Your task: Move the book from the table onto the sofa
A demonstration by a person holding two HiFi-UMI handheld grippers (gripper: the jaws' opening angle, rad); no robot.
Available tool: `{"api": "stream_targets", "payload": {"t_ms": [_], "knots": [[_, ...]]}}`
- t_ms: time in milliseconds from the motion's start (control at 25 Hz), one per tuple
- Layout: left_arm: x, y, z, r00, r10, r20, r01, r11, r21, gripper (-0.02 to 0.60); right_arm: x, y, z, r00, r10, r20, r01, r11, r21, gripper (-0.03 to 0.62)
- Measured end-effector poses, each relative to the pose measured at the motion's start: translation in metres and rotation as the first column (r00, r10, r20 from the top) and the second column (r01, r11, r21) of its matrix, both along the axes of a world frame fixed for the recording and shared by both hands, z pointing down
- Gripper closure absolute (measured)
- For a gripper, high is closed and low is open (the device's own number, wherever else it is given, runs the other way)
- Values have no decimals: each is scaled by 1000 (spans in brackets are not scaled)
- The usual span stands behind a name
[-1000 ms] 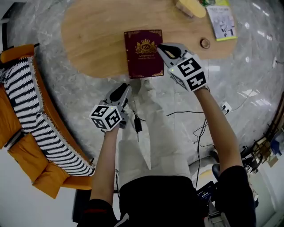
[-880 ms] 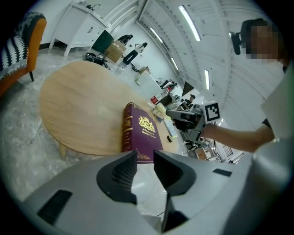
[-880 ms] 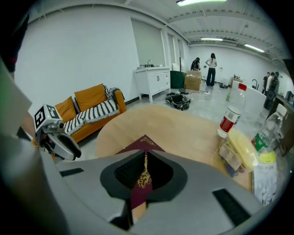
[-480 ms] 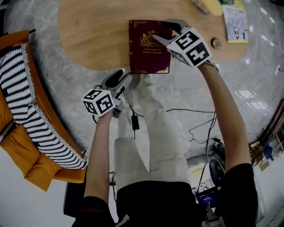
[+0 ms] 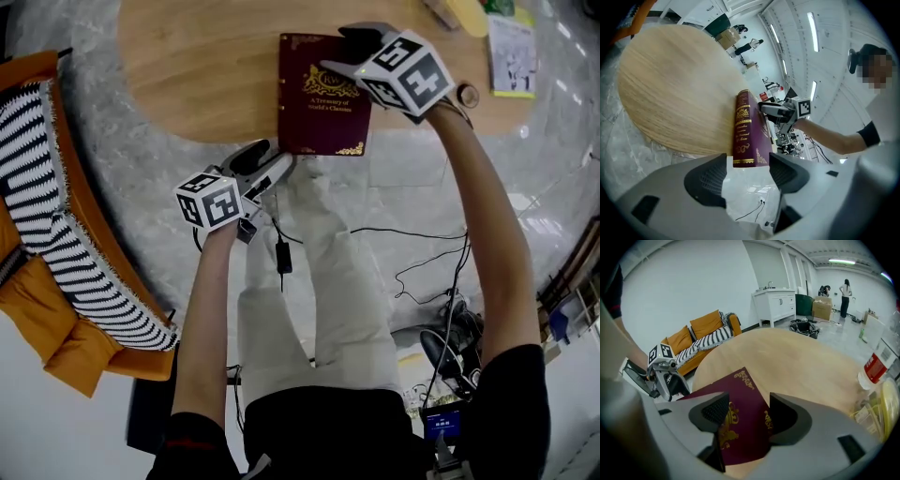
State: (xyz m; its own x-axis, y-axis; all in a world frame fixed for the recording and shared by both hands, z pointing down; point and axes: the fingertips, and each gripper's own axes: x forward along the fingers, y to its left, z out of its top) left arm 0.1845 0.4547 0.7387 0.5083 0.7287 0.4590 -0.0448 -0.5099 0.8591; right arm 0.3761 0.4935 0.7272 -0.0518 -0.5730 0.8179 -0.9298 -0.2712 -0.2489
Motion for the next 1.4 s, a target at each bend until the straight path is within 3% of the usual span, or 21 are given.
{"api": "stream_targets", "payload": {"t_ms": [280, 880, 1120, 1400], "knots": [[-3, 3, 8, 1000, 10, 15, -10, 1000, -11, 301, -6, 0, 4, 995, -98, -9, 98, 994, -43, 322], [-5, 10, 22, 999, 6, 39, -3, 997, -73, 284, -65, -15, -1, 986, -164, 23, 163, 986, 26, 322], [-16, 22, 24, 997, 64, 35, -57, 984, -171, 276, -81, -21, 0, 978, -207, -5, 207, 978, 28, 322], [-20, 39, 17, 996, 83, 27, -70, 943, -327, 270, -89, -25, 0, 973, -229, -35, 230, 973, 32, 322]]}}
